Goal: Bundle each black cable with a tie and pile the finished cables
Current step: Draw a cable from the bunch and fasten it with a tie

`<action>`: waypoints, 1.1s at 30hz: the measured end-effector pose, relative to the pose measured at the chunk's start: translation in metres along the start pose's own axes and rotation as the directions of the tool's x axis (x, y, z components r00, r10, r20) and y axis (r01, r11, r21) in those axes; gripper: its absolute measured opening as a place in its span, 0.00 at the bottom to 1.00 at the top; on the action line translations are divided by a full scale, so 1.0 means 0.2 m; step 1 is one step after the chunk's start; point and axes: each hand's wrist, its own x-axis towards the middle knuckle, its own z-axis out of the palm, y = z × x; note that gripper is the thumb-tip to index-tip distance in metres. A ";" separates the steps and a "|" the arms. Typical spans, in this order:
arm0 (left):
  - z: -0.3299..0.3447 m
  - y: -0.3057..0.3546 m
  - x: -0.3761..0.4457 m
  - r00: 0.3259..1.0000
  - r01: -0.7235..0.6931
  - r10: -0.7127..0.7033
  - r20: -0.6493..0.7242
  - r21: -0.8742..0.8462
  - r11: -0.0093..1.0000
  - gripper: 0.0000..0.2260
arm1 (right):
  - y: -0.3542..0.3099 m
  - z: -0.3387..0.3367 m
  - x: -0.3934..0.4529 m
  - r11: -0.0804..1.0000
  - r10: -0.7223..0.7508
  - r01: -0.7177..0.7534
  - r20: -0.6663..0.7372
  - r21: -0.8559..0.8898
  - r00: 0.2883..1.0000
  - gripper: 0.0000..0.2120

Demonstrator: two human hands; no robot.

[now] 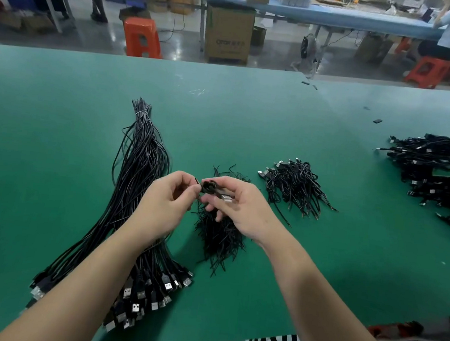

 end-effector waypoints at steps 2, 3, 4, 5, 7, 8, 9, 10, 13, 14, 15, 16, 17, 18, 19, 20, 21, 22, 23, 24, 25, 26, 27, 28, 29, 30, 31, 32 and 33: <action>0.01 0.01 -0.01 1.000 -0.026 0.026 0.009 0.050 0.998 0.08 | -0.01 0.00 0.00 0.987 -0.016 0.002 -0.084 -0.160 0.996 0.08; 0.02 0.02 -0.02 0.997 -0.073 0.073 0.002 0.120 0.990 0.07 | 0.00 0.00 0.00 0.967 -0.029 -0.003 -0.119 -0.254 0.993 0.08; 0.03 0.03 -0.03 0.990 -0.133 0.138 -0.010 0.206 0.970 0.07 | 0.00 0.00 0.00 0.944 -0.041 -0.009 -0.143 -0.330 0.989 0.10; 0.04 0.04 -0.04 0.976 -0.201 0.216 -0.017 0.297 0.933 0.06 | 0.00 0.00 0.00 0.928 -0.046 -0.018 -0.161 -0.373 0.986 0.15; 0.05 0.06 -0.06 0.912 -0.370 0.407 0.041 0.507 0.778 0.04 | 0.00 0.00 0.00 0.930 0.007 -0.067 -0.164 -0.360 0.986 0.22; 0.05 0.05 -0.05 0.865 -0.455 0.489 0.114 0.590 0.667 0.06 | 0.00 0.00 0.00 0.940 0.052 -0.097 -0.144 -0.326 0.988 0.22; 0.04 0.03 -0.05 0.815 -0.525 0.547 0.190 0.643 0.558 0.08 | 0.00 0.00 0.00 0.951 0.096 -0.124 -0.112 -0.283 0.989 0.22; 0.03 0.02 -0.04 0.775 -0.573 0.581 0.249 0.665 0.479 0.11 | -0.01 -0.01 -0.01 0.963 0.130 -0.145 -0.079 -0.229 0.988 0.22; 0.01 0.00 -0.03 0.744 -0.599 0.616 0.259 0.667 0.444 0.13 | -0.02 -0.03 -0.01 0.985 0.148 -0.146 0.009 -0.093 0.989 0.22; 0.00 -0.01 -0.03 0.747 -0.593 0.620 0.240 0.662 0.458 0.13 | -0.02 -0.03 -0.02 0.988 0.129 -0.126 0.033 -0.086 0.991 0.21; 0.00 -0.01 -0.03 0.746 -0.591 0.626 0.227 0.660 0.464 0.13 | -0.02 -0.02 -0.01 0.991 0.102 -0.097 0.053 -0.091 0.993 0.18; 0.00 -0.01 -0.03 0.742 -0.591 0.634 0.220 0.660 0.463 0.13 | -0.02 -0.02 -0.01 0.993 0.076 -0.069 0.070 -0.098 0.995 0.15; 0.00 -0.01 -0.03 0.735 -0.594 0.643 0.217 0.663 0.456 0.12 | -0.02 -0.01 -0.01 0.993 0.056 -0.047 0.079 -0.105 0.995 0.13; 0.00 -0.01 -0.03 0.729 -0.597 0.651 0.213 0.663 0.452 0.11 | -0.01 -0.01 -0.01 0.994 0.042 -0.033 0.082 -0.109 0.996 0.12; 0.00 -0.01 -0.03 0.730 -0.596 0.653 0.203 0.656 0.463 0.08 | -0.01 -0.01 0.00 0.993 0.034 -0.025 0.080 -0.112 0.996 0.11; -0.01 0.00 -0.04 0.739 -0.589 0.650 0.179 0.642 0.492 0.05 | -0.01 -0.02 0.00 0.993 0.030 -0.021 0.075 -0.120 0.997 0.11; -0.01 0.01 -0.04 0.756 -0.572 0.638 0.146 0.621 0.536 0.04 | -0.01 -0.02 0.00 0.992 0.028 -0.019 0.069 -0.126 0.997 0.12; -0.01 0.02 -0.04 0.775 -0.555 0.621 0.116 0.595 0.581 0.05 | -0.01 -0.02 0.00 0.993 0.027 -0.019 0.066 -0.120 0.997 0.13; -0.01 0.02 -0.04 0.792 -0.539 0.604 0.087 0.566 0.624 0.06 | -0.01 -0.02 -0.01 0.995 0.026 -0.019 0.065 -0.095 0.998 0.14; -0.01 0.03 -0.04 0.812 -0.515 0.581 0.054 0.534 0.670 0.07 | -0.01 -0.02 -0.01 0.998 0.026 -0.023 0.068 -0.050 0.997 0.14; -0.02 0.03 -0.03 0.835 -0.483 0.550 0.015 0.499 0.720 0.08 | -0.01 -0.02 -0.02 0.999 0.029 -0.030 0.075 0.011 0.997 0.14; -0.03 0.03 -0.02 0.855 -0.448 0.518 -0.026 0.465 0.763 0.10 | -0.01 -0.01 -0.02 0.996 0.038 -0.045 0.089 0.080 0.995 0.13; -0.03 0.03 -0.02 0.867 -0.423 0.495 -0.061 0.439 0.793 0.12 | -0.02 -0.01 -0.03 0.987 0.051 -0.067 0.109 0.145 0.993 0.12; -0.04 0.03 -0.01 0.870 -0.409 0.487 -0.085 0.428 0.806 0.14 | -0.02 -0.02 -0.03 0.977 0.064 -0.089 0.131 0.193 0.989 0.11; -0.04 0.03 -0.01 0.865 -0.408 0.492 -0.099 0.435 0.803 0.15 | -0.03 -0.02 -0.03 0.970 0.074 -0.106 0.149 0.220 0.986 0.10; -0.04 0.02 0.00 0.852 -0.414 0.512 -0.108 0.457 0.787 0.17 | -0.03 -0.03 -0.04 0.966 0.079 -0.114 0.159 0.230 0.984 0.10; -0.03 0.01 0.00 0.833 -0.427 0.541 -0.115 0.488 0.761 0.18 | -0.03 -0.03 -0.03 0.967 0.080 -0.114 0.156 0.226 0.985 0.10; -0.03 0.00 0.01 0.815 -0.439 0.568 -0.117 0.515 0.736 0.19 | -0.03 -0.04 -0.03 0.970 0.079 -0.108 0.139 0.216 0.987 0.10; -0.02 -0.02 0.02 0.804 -0.447 0.583 -0.116 0.529 0.721 0.19 | -0.02 -0.04 -0.02 0.974 0.084 -0.105 0.109 0.202 0.990 0.09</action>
